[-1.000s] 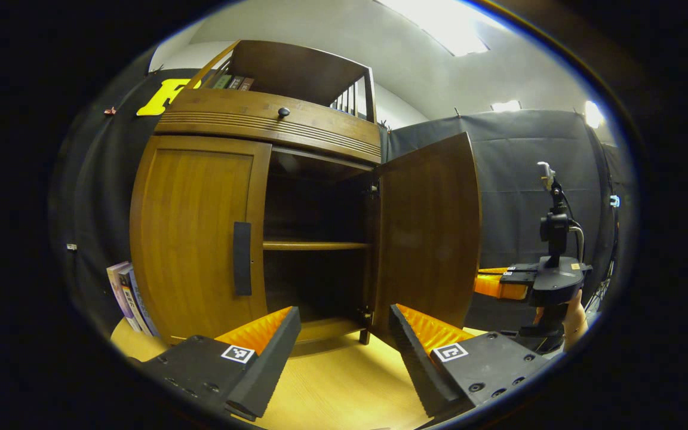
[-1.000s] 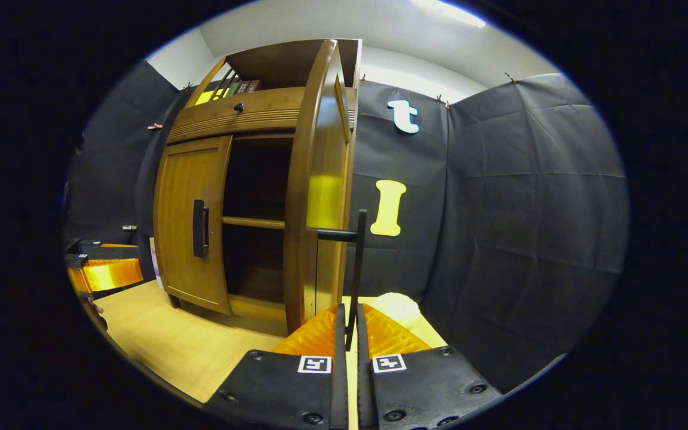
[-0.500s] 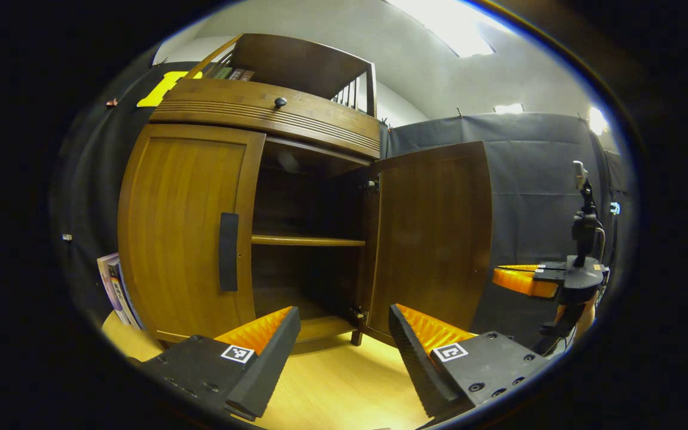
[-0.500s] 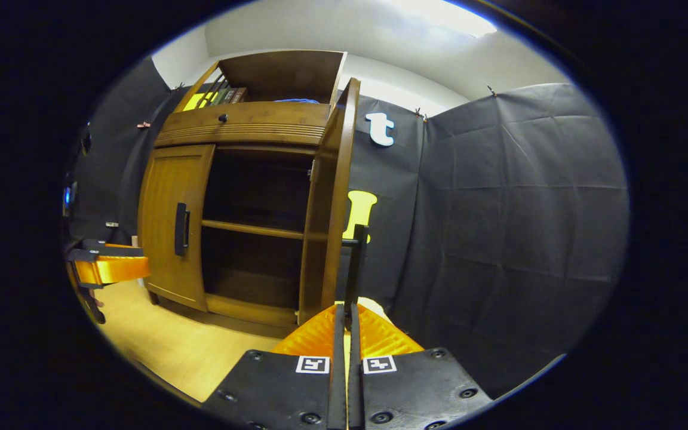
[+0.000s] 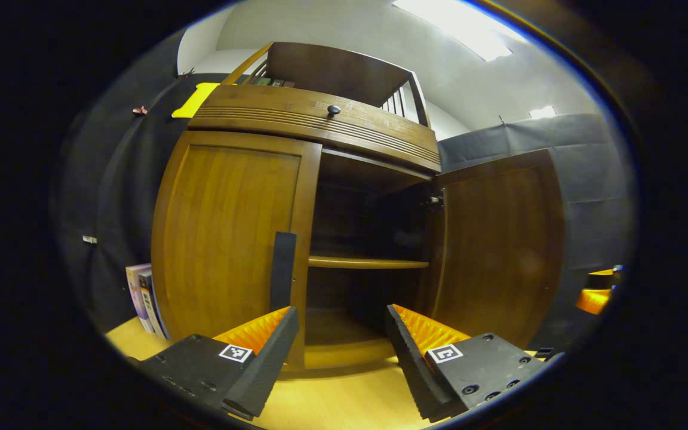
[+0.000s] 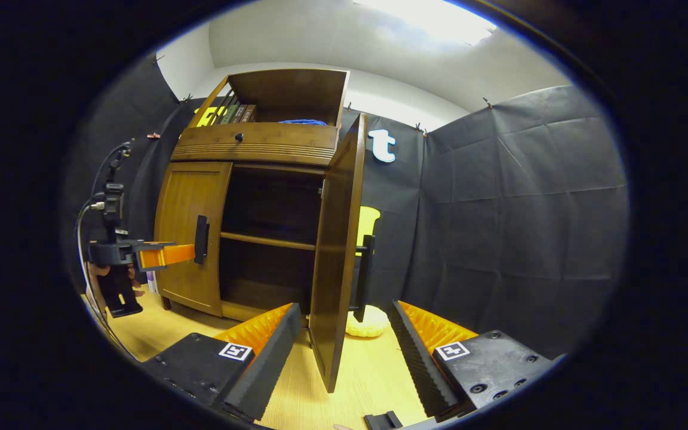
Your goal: Open the right door of the double-door shoe cabinet with the right hand, and open the left door with the left hand.
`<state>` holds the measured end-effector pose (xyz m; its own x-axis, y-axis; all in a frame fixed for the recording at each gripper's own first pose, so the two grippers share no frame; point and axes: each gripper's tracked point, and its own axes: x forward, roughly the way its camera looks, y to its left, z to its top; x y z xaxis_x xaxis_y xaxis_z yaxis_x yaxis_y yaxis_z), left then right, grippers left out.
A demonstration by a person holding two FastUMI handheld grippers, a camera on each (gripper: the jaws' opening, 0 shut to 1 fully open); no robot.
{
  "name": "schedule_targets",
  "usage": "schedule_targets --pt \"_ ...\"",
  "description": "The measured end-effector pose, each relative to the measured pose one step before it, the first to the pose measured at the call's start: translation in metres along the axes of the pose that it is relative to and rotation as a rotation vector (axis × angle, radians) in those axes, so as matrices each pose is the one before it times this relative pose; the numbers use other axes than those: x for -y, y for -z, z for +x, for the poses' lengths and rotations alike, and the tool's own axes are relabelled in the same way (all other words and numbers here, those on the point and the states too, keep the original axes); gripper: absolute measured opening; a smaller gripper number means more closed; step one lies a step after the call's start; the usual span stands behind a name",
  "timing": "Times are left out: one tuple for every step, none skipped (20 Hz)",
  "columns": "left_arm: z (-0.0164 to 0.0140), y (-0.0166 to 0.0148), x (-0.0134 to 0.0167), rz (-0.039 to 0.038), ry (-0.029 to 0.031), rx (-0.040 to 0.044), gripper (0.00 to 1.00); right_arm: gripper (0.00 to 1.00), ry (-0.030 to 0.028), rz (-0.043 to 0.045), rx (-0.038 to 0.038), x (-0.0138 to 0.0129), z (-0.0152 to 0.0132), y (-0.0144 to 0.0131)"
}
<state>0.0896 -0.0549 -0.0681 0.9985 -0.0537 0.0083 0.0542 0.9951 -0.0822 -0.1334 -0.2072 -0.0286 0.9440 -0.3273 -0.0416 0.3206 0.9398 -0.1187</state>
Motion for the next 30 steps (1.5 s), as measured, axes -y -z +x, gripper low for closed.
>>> schedule_targets --pt "0.00791 -0.00177 -0.00634 0.02712 -0.02108 0.01227 0.91 0.95 0.00974 -0.00120 0.00105 0.00301 -0.00393 0.00172" --pt "0.00756 -0.00106 -0.00481 0.02258 -0.01378 0.00939 0.91 0.95 0.00725 -0.00202 -0.00022 0.00178 -0.00333 0.00075" --pt "0.00608 -0.00074 -0.00271 0.01311 -0.00042 0.00918 0.91 0.96 0.00447 -0.00152 -0.00026 0.00142 -0.00419 -0.00014" --pt "0.00665 -0.00057 -0.00212 0.00439 0.00425 0.00920 0.91 0.95 0.00327 -0.00126 -0.00073 0.00137 -0.00291 0.00013" --pt "0.00535 -0.00193 -0.00378 0.00064 0.00060 0.01377 0.91 0.95 0.00586 -0.00217 -0.00112 0.00272 -0.00349 0.00073" --pt "0.00496 -0.00244 -0.00460 0.00281 -0.00522 0.01783 0.91 0.95 0.00906 -0.00349 -0.00085 0.00336 -0.00241 0.00030" --pt "0.00525 -0.00340 -0.00654 0.00558 -0.01318 0.02393 0.91 0.95 0.01042 -0.00267 -0.00063 0.00430 -0.00295 0.00142" --pt "0.00316 -0.00121 -0.00477 0.00446 -0.01377 0.01921 0.87 0.96 0.00881 -0.00060 -0.00251 0.00248 -0.00161 0.00103" --pt "0.00588 0.00005 -0.00418 0.00178 -0.00564 0.01019 0.91 0.96 0.00738 0.00163 -0.00413 0.00230 -0.00184 0.00115" --pt "0.00893 0.00294 -0.00486 -0.00462 0.00251 0.00895 0.87 0.96 0.00637 0.00352 -0.00310 0.00231 -0.00164 0.00030" --pt "0.00800 0.00164 -0.00269 -0.01006 0.00275 0.01185 0.91 0.95 0.00597 0.00413 -0.00011 0.00227 -0.00214 -0.00059" --pt "0.00614 0.00259 -0.00469 -0.00975 -0.00300 0.00999 0.87 0.95 0.00733 0.00410 0.00219 0.00205 -0.00118 -0.00102" --pt "0.00625 0.00397 -0.00484 -0.00365 -0.01121 0.00052 0.87 0.95 0.00808 0.00369 0.00174 0.00277 -0.00160 -0.00092" --pt "0.00523 0.00716 -0.00444 0.00378 -0.00933 -0.01025 0.89 0.95 0.00578 0.00264 0.00289 0.00172 -0.00076 -0.00087" --pt "0.00660 0.00684 -0.00239 0.00717 -0.00432 -0.01545 0.91 0.95 0.00582 0.00098 0.00261 0.00179 -0.00102 -0.00077" --pt "0.00656 0.00672 -0.00214 0.00621 -0.00274 -0.01381 0.91 0.96 0.00591 -0.00027 0.00238 0.00163 -0.00040 -0.00102" --pt "0.00603 0.00492 0.00035 -0.00288 0.00291 -0.00794 0.87 0.96 0.00531 -0.00037 -0.00018 0.00165 -0.00056 -0.00010" --pt "0.00376 0.00572 0.00034 -0.00783 -0.00025 -0.00740 0.86 0.95 0.00554 -0.00152 -0.00310 0.00089 0.00026 0.00087" --pt "0.00350 0.00450 0.00096 -0.00274 -0.00047 -0.00865 0.86 0.95 0.00915 -0.00329 -0.00623 0.00237 0.00039 0.00247" --pt "0.00333 0.00385 -0.00005 0.00413 -0.00831 -0.00578 0.82 0.96 0.00917 -0.00474 -0.00645 0.00203 0.00052 0.00228" --pt "0.00283 0.00049 -0.00337 0.00776 -0.01926 0.00309 0.74 0.95 0.01011 -0.00517 -0.00721 0.00222 0.00050 0.00213" --pt "0.00104 0.00086 -0.00712 0.00840 -0.03790 0.00637 0.66 0.95 0.00622 -0.00338 -0.00691 0.00095 0.00069 0.00225" --pt "0.00297 -0.00087 0.00014 -0.00797 -0.00012 0.01023 0.54 0.95 0.00397 -0.00046 -0.00842 0.00096 0.00049 0.00282" --pt "0.00058 -0.00078 0.00187 -0.00697 -0.00192 0.00639 0.41 0.95 -0.00036 0.00250 -0.00821 -0.00019 0.00107 0.00218" --pt "-0.00024 0.00056 -0.00023 0.00448 0.00051 -0.00093 0.37 0.95 -0.00178 0.00496 -0.00688 0.00019 0.00051 0.00127" --pt "-0.00146 0.00026 -0.00178 0.00523 0.00174 0.00048 0.34 0.95 -0.00102 0.00629 -0.00671 -0.00041 0.00121 0.00122" --pt "-0.00034 -0.00018 0.00012 -0.00038 0.00244 0.00050 0.33 0.95 -0.00204 0.00819 -0.00476 0.00076 0.00031 0.00127" --pt "0.00060 -0.00001 0.00072 -0.00406 0.00401 0.00117 0.32 0.95 -0.00143 0.00821 -0.00360 -0.00107 0.00096 0.00051" --pt "-0.00044 0.00007 0.00011 -0.00175 0.00308 -0.00303 0.31 0.95 -0.00291 0.00798 -0.00290 -0.00059 -0.00004 0.00085" --pt "-0.00033 0.00045 -0.00001 0.00258 0.00233 -0.00300 0.30 0.96 -0.00509 0.00633 -0.00255 -0.00207 0.00056 0.00064"
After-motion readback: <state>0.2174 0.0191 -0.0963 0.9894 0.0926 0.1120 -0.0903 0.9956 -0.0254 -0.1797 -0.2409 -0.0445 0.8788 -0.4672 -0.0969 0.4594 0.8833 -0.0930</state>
